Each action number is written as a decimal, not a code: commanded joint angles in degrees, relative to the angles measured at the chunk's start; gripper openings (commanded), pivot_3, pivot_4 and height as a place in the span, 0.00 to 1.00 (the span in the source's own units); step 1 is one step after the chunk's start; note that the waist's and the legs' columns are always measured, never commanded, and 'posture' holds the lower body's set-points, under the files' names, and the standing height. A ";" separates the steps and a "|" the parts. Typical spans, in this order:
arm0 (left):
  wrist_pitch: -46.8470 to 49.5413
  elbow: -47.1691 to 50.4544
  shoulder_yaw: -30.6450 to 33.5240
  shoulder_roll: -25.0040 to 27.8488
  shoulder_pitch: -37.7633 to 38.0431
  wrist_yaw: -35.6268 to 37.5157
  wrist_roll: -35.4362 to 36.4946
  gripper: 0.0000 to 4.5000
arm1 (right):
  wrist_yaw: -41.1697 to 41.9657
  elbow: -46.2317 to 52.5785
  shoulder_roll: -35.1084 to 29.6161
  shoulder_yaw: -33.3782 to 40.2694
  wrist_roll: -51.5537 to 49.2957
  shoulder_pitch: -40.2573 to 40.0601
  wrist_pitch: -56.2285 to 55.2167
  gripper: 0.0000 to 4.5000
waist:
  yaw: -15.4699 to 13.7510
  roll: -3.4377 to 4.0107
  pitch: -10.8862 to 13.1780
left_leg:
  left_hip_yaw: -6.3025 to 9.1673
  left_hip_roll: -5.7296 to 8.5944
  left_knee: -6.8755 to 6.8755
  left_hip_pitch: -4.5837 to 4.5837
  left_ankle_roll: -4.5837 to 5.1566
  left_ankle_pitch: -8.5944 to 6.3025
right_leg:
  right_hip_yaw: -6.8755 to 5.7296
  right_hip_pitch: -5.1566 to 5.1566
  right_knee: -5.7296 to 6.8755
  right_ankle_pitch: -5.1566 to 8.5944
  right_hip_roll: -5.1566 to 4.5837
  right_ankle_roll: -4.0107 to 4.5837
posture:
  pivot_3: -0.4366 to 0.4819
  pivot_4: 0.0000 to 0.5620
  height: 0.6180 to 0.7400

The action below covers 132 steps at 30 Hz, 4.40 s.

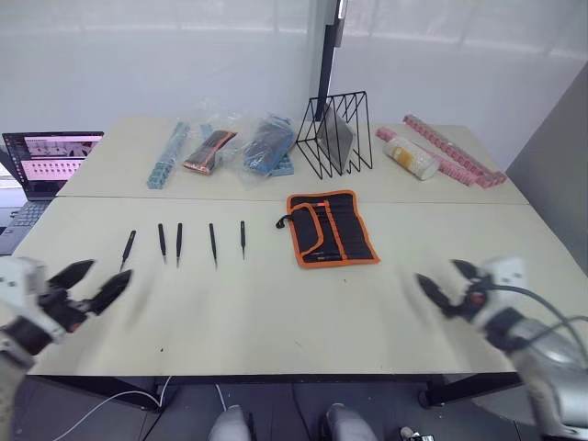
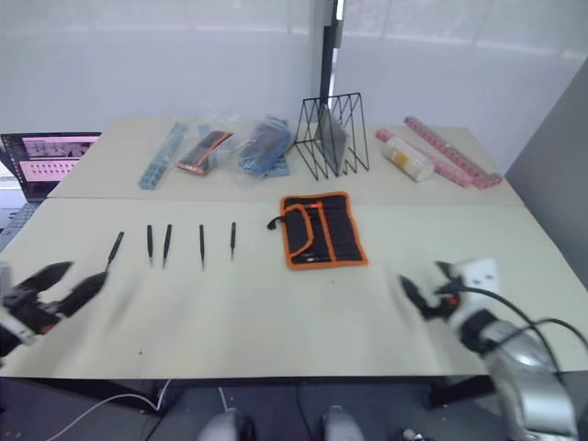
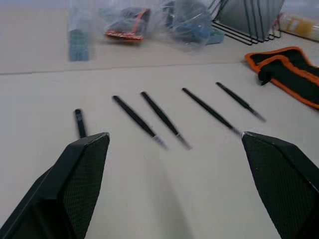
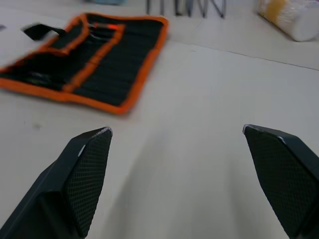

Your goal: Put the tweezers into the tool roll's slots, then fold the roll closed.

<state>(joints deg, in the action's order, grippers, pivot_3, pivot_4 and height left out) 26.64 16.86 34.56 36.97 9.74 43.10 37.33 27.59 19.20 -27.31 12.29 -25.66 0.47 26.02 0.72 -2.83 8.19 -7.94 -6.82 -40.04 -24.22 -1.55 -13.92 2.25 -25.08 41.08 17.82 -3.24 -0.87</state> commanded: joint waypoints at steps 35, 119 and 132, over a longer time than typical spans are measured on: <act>7.44 19.44 -2.23 6.45 4.29 2.49 15.43 1.00 | -22.32 -18.84 30.48 -11.03 6.80 24.69 5.93 0.50 | 0.14 0.08 0.05 | 0.16 0.04 0.11 -0.15 0.03 -0.03 | -0.04 -0.10 -0.01 -0.01 0.04 0.01 | 0.48 0.27 0.57; -75.81 -58.07 -51.93 -0.29 -52.64 32.37 -39.05 0.00 | 11.58 7.33 0.83 -19.23 -0.82 11.96 13.18 0.65 | -1.54 0.10 0.10 | 0.20 0.05 -0.44 -0.70 0.39 -0.19 | -0.05 0.01 -0.74 -0.11 0.10 -0.30 | 0.48 0.27 0.57; -15.45 -30.26 -43.78 2.63 -48.64 38.55 -7.28 0.00 | 5.68 1.55 7.28 -20.64 2.07 9.44 10.19 0.01 | -1.19 0.12 0.11 | 0.28 0.04 -0.80 -0.76 0.44 -0.24 | -0.05 -0.15 -0.04 -0.08 0.08 -0.34 | 0.48 0.27 0.57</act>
<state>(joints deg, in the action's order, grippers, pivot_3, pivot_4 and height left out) 1.36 -18.56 -11.82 39.55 -37.63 82.13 23.42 33.91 20.27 -20.27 -7.96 -24.27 9.92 37.48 -0.46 -2.71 8.30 -7.60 -6.78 -40.88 -25.03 -1.11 -14.15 2.20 -25.24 41.07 17.75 -3.16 -1.22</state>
